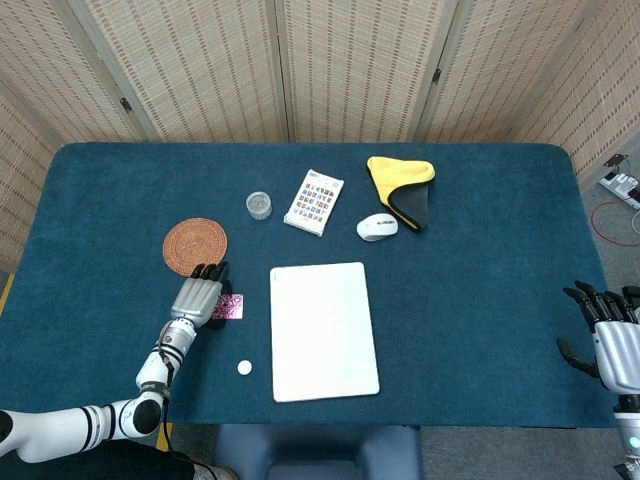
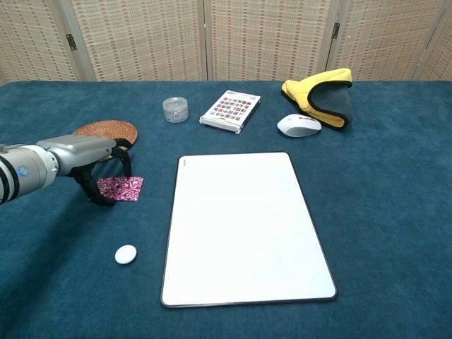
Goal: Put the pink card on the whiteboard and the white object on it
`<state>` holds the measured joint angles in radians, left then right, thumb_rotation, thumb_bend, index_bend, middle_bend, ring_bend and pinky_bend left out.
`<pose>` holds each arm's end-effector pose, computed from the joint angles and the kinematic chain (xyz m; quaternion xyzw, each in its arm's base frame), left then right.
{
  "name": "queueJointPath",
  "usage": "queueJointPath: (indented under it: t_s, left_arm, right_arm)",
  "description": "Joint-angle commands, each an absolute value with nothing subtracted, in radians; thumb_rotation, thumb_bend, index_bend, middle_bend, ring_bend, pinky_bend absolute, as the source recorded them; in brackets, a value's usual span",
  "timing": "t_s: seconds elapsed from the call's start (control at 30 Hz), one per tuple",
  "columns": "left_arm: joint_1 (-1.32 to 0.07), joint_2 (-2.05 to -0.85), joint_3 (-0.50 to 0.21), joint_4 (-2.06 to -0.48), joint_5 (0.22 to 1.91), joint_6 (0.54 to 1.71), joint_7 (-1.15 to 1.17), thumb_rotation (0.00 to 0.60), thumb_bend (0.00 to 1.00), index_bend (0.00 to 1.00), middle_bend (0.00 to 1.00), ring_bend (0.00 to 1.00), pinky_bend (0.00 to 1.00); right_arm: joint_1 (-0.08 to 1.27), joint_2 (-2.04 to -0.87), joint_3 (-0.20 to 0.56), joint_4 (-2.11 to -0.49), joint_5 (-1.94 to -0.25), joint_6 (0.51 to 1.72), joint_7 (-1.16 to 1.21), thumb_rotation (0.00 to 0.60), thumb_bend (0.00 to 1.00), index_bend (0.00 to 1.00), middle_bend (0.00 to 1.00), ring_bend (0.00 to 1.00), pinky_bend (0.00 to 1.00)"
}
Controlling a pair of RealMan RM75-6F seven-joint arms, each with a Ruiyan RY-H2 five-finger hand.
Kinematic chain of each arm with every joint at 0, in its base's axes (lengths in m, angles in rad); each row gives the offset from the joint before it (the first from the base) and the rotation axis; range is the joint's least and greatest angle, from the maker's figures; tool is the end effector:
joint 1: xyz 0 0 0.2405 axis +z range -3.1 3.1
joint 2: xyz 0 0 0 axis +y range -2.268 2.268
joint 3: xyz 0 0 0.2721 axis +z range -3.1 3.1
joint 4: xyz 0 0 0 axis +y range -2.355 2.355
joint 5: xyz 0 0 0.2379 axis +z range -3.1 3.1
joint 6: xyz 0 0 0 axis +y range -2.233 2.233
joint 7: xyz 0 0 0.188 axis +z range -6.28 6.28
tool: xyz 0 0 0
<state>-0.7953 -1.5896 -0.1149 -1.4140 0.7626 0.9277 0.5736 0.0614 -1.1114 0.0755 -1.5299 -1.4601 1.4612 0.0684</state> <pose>-0.1991 0.4045 -0.0829 -0.7437 -0.4132 -0.2414 0.4668 -0.3662 -0.2275 0.1575 0.5756 -0.3960 0.3728 0.6107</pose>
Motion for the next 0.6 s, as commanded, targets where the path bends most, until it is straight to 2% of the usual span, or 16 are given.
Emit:
queueJointPath:
  t_s: [0.03, 0.6]
  left_arm:
    - [-0.792, -1.588, -0.113, -1.418, 0.784, 0.935, 0.562, 0.6, 0.3, 0.43, 0.03, 0.0, 0.0]
    - [-0.88, -1.588, -0.153, -1.513, 0.919, 0.913, 0.578, 0.6, 0.3, 0.43, 0.03, 0.0, 0.0]
  right_arm:
    - [0.061, -1.112, 0.075, -1.53, -1.46, 1.461, 0.067, 0.6, 0.32, 0.17, 0.15, 0.18, 0.12]
    - [0.053, -1.1, 0.077, -1.555, -1.455, 1.473, 0.041, 0.6, 0.33, 0.17, 0.15, 0.18, 0.12]
